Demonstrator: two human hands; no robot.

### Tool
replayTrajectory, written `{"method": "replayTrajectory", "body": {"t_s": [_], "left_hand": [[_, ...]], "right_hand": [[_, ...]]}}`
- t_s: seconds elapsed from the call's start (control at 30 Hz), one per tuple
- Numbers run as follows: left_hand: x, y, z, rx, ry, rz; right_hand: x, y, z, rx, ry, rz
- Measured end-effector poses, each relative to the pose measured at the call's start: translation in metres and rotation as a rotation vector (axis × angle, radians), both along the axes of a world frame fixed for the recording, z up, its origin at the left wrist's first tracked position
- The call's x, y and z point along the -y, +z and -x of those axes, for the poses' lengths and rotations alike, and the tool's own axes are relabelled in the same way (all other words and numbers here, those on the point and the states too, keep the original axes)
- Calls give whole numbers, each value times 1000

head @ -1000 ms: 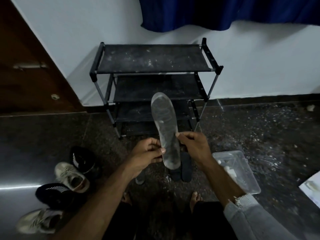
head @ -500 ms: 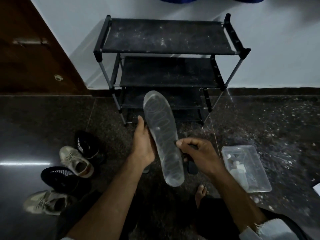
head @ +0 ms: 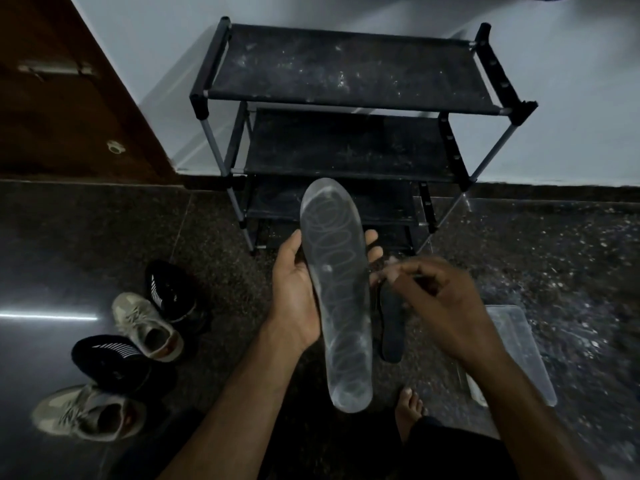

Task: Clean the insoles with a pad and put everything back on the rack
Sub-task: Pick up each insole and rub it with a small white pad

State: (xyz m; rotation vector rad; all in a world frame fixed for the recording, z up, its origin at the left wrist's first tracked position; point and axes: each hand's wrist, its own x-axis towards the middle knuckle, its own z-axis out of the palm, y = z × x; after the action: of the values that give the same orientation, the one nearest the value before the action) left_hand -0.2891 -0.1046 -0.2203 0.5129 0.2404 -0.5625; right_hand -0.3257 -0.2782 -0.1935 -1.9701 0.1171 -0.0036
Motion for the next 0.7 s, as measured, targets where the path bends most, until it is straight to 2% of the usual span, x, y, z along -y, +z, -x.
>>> {"method": "replayTrajectory", "body": {"t_s": [0.13, 0.27, 0.4, 0.47, 0.7], "left_hand": [[-2, -1, -3, -20, 19, -35], [2, -5, -4, -45, 19, -59], [8, -7, -9, -66, -39, -251], [8, -10, -9, -68, -2, -294], [12, -9, -2, -10, -50, -256]], "right_hand": [[1, 18, -11, 111, -75, 13], [-8, 26, -26, 180, -59, 58], [-22, 25, -37, 224, -31, -32], [-26, 15, -39, 222, -27, -44], [-21, -3, -42, 216, -136, -105]]}}
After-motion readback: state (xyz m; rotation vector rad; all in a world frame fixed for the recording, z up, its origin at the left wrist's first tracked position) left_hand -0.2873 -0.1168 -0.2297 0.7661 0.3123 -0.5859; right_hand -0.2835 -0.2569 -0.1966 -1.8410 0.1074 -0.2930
